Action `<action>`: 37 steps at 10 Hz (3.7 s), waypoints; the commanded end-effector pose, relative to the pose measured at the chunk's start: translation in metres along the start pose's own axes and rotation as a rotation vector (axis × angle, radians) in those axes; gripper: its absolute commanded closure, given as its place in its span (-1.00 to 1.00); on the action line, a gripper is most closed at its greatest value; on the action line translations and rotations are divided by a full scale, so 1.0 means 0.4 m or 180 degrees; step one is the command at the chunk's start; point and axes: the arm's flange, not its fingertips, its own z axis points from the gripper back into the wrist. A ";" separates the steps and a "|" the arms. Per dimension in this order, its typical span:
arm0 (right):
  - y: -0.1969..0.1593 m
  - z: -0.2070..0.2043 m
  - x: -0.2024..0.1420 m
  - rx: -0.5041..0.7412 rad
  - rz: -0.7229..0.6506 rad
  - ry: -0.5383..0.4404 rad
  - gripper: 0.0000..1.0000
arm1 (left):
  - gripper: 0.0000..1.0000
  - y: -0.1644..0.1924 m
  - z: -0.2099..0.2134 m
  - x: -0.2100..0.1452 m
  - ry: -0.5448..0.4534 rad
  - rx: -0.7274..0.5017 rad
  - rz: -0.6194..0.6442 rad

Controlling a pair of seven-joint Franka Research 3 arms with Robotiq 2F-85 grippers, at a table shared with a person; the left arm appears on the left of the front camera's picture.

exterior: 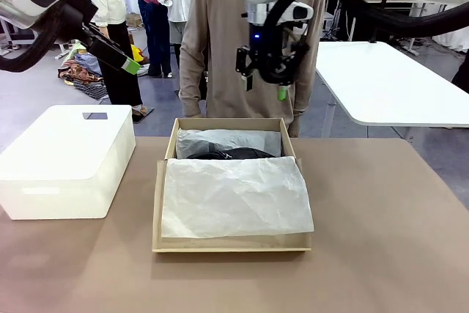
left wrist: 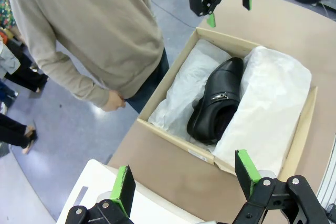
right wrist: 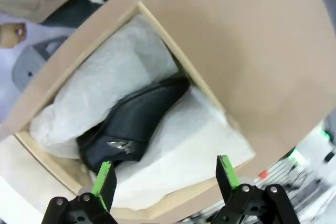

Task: Pack the shoes into the box.
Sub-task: Close the Shoes Box.

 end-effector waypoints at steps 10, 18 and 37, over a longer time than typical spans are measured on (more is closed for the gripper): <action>-0.056 -0.020 0.075 0.0099 0.0900 -0.0100 -1.00 | -1.00 0.001 0.002 -0.004 -0.0039 -0.0041 0.0014; -0.265 -0.004 0.199 0.0529 0.3293 -0.0122 -1.00 | -1.00 0.001 0.002 -0.004 -0.0039 -0.0041 0.0014; -0.543 -0.045 0.291 0.2030 0.5122 -0.0868 -1.00 | -1.00 0.001 0.002 -0.004 -0.0039 -0.0041 0.0014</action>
